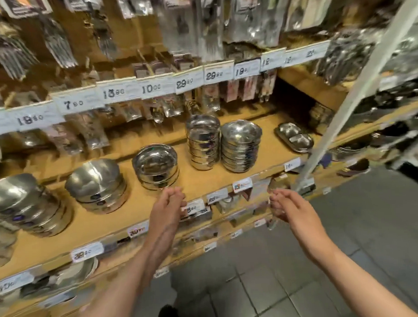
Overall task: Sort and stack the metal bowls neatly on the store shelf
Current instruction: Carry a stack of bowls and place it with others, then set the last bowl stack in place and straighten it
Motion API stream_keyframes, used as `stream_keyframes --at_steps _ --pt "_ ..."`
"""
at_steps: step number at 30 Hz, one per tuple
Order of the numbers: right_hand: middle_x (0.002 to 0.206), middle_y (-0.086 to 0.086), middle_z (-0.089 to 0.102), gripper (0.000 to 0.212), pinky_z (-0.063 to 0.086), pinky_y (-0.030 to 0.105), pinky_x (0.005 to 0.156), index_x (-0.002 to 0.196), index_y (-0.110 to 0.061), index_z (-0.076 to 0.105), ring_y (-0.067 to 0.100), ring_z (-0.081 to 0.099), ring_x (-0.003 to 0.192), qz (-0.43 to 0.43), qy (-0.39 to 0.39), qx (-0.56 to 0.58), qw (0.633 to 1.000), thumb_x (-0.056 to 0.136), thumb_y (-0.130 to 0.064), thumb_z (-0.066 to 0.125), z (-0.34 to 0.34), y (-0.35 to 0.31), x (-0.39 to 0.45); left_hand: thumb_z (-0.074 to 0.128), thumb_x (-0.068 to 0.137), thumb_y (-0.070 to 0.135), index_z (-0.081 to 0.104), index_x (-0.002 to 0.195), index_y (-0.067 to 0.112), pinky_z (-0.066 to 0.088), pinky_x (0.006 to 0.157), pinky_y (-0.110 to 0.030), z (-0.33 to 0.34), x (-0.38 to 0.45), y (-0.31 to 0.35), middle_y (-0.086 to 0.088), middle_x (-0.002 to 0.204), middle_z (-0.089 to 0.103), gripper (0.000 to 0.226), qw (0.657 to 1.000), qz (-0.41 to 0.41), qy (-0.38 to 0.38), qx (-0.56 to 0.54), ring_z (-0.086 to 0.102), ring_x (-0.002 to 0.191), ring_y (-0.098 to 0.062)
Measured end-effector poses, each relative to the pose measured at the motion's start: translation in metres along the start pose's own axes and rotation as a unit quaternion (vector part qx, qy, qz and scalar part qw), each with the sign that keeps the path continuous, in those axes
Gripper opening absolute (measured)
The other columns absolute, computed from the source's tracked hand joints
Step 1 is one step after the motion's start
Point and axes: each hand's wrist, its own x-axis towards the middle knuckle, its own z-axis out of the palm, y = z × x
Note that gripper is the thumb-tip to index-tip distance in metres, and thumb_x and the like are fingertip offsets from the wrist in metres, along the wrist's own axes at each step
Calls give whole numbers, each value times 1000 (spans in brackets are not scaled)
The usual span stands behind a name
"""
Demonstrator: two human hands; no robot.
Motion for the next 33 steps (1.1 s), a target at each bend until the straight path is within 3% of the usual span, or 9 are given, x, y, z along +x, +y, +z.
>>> stream_keyframes --at_steps 5,10,13,16,19,21,24,27,33 --pt "95 1 78 19 56 47 88 101 -34 75 23 71 91 26 35 29 999 102 -27 57 -50 9 5 64 85 38 67 100 29 53 69 -25 63 -6 1 1 105 69 18 999 -21 -47 -3 66 96 -15" --pt "79 -12 66 22 51 36 89 96 -27 71 18 61 88 61 8 59 996 104 -27 51 -68 20 41 62 86 41 68 109 24 55 88 -40 97 24 -3 -4 107 70 29 997 -54 -57 -10 65 103 -22" --pt "94 -7 68 20 52 35 91 110 -21 68 17 63 94 77 -5 63 995 105 -29 50 -67 22 80 58 100 36 67 110 24 52 101 -49 119 56 -8 -3 110 68 18 997 -70 -39 -8 65 108 -22" --pt "113 -1 69 27 53 37 97 126 -20 62 14 65 107 81 -22 52 995 106 -31 48 -61 16 129 53 104 40 63 111 28 53 99 -43 144 89 -14 3 118 65 17 997 -67 -27 -18 60 116 -15" --pt "102 -5 63 27 51 31 91 129 -24 58 12 62 103 95 -55 55 992 106 -33 47 -58 14 179 52 104 40 61 111 28 54 91 -36 168 119 -16 0 123 63 16 996 -83 -11 -42 58 119 -16" --pt "102 -6 62 33 51 28 88 136 -22 58 13 62 101 102 -68 47 991 107 -33 46 -59 14 207 50 106 37 61 117 24 50 102 -44 183 134 -16 -2 127 63 21 994 -97 7 -50 57 120 -18" --pt "132 -2 61 37 52 35 99 141 -28 54 15 59 120 104 -85 23 991 107 -34 43 -58 19 244 44 108 38 58 134 18 42 114 -52 198 152 -16 0 134 64 36 990 -120 26 -65 58 122 -16" --pt "152 -4 49 42 43 49 115 148 -35 49 17 47 138 117 -122 28 985 107 -42 41 -48 22 271 39 108 43 64 126 24 45 111 -50 205 163 -20 4 122 73 36 984 -132 55 -109 62 121 -22" --pt "161 -19 32 58 39 47 116 155 -47 32 3 35 134 165 -232 81 955 100 -67 33 -8 21 317 45 95 67 63 124 42 51 92 -37 233 177 -29 16 120 73 42 970 -144 92 -173 65 115 -9"
